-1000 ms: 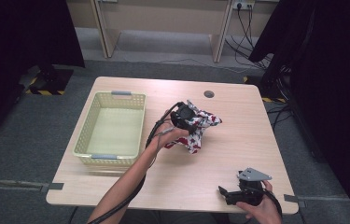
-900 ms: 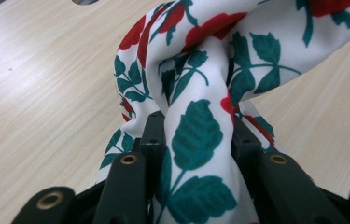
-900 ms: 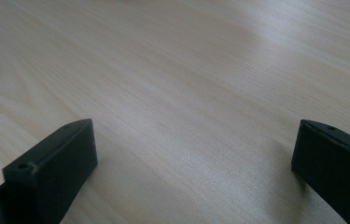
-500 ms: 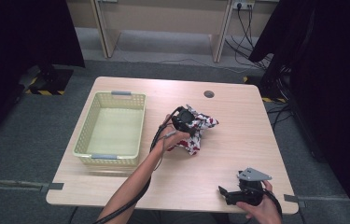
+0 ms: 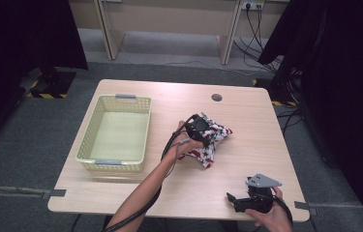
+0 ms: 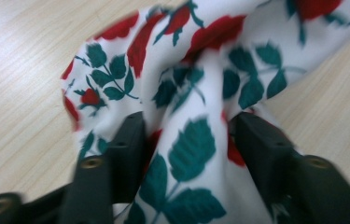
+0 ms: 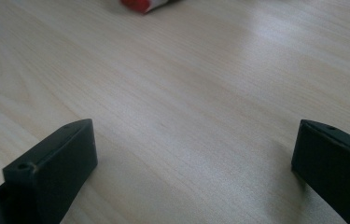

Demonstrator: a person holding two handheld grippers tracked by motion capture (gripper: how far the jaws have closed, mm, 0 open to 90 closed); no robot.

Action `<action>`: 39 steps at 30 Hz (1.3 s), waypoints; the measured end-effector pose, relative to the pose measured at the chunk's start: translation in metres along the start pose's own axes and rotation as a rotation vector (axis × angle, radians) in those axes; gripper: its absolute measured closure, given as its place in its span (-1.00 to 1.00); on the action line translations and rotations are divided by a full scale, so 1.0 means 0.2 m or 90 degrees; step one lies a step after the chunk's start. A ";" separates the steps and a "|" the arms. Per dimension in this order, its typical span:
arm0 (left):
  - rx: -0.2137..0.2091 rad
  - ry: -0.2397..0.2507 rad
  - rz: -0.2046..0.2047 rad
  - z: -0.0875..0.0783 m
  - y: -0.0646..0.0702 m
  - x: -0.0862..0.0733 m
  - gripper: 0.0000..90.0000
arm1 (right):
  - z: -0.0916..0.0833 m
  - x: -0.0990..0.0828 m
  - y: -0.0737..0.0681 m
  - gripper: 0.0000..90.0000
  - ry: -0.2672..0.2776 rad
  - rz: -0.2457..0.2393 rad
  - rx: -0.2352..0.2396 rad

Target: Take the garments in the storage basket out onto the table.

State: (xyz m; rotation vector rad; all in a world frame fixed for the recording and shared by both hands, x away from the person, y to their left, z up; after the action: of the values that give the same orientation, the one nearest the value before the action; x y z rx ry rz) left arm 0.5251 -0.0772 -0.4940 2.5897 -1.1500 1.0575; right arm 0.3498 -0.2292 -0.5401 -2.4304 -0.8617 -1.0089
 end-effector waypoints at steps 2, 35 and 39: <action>0.000 0.012 0.001 -0.01 0.01 0.02 -0.26 | 0.00 0.00 0.00 -0.99 0.000 0.000 0.000; 0.000 0.079 -0.059 -0.24 -0.07 -0.01 -0.94 | 0.00 0.00 0.00 -0.99 0.000 -0.002 0.000; 0.000 0.086 -0.058 -0.28 -0.08 -0.03 -0.95 | 0.00 0.00 0.00 -0.99 0.000 -0.003 0.000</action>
State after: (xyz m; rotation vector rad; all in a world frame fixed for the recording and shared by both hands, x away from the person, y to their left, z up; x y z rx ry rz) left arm 0.5015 -0.0417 -0.4538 2.4994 -0.9925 1.1918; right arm 0.3497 -0.2296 -0.5400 -2.4297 -0.8668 -1.0109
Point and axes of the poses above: each handheld gripper's, and its own axes: z roughly forward along the jaws, x roughly out of its top, y roughly to its right, the point moved 8 cm from there along z, roughly forward along the jaws, and after that the axes turned 8 degrees about x, right-handed, at the moved point
